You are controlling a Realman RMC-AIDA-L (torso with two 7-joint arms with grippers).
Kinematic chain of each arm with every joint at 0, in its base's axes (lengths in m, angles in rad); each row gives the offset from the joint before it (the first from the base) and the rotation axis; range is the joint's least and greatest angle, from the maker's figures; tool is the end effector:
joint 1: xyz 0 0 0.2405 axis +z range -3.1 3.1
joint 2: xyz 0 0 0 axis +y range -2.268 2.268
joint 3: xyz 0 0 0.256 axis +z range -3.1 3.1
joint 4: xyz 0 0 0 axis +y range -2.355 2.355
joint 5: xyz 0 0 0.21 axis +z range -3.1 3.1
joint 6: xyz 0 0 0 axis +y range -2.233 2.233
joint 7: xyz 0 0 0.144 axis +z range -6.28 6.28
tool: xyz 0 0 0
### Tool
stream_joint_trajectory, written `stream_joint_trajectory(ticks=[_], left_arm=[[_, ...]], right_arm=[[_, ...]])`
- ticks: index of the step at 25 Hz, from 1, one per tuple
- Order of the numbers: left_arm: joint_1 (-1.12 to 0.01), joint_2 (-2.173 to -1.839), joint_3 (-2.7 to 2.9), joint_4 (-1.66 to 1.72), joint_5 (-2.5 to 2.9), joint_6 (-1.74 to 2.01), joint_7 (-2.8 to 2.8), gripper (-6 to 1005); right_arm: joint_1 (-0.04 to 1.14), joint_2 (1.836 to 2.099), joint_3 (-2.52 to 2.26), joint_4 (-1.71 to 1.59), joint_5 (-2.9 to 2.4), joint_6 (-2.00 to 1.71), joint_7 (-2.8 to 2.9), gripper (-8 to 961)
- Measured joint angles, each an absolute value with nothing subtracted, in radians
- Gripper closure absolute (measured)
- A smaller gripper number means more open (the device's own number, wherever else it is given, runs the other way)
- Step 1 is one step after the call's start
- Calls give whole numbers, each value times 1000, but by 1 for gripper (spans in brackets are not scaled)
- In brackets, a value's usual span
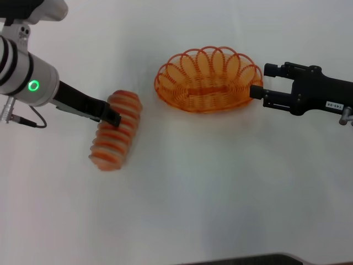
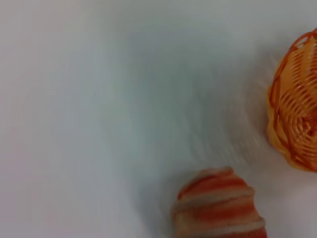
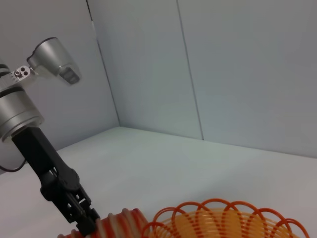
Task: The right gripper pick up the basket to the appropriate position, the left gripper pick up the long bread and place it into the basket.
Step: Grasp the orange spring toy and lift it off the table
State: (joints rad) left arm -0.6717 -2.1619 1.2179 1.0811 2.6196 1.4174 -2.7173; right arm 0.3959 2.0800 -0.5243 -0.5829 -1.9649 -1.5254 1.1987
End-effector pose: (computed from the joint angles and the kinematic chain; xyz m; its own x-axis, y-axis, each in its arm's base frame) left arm -0.2002 0.3664 -0.0368 0.5018 0.8645 -0.0276 0.7925 -0.4724 -0.3857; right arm 0.3165 0.2965 0.0099 0.7307 -0.3228 -0.6016 -0.5719 -0.7707 -0.2810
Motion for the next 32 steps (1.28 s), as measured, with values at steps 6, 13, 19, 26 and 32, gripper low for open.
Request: stream_joint_trajectory(ticks=[6, 13, 19, 26, 32], left_arm=[[-687, -2160, 1211, 1050, 2617, 1414, -2711, 633], [-686, -2161, 1210, 1051, 2613, 1413, -2708, 738], [-683, -2161, 1210, 1052, 2611, 1418, -2696, 798], [-680, -2161, 1210, 1056, 2611, 1421, -2695, 848], [-674, -2161, 1209, 1060, 2607, 1422, -2695, 899]], right_arm=[[402, 2078, -520, -583, -1965, -1520, 1199, 208], [408, 2079, -520, -581, -1965, -1509, 1199, 208], [408, 2079, -520, -574, -1965, -1505, 1199, 209], [408, 2078, -520, -572, -1965, -1508, 1200, 209], [407, 2078, -520, -572, -1965, -1510, 1200, 208]])
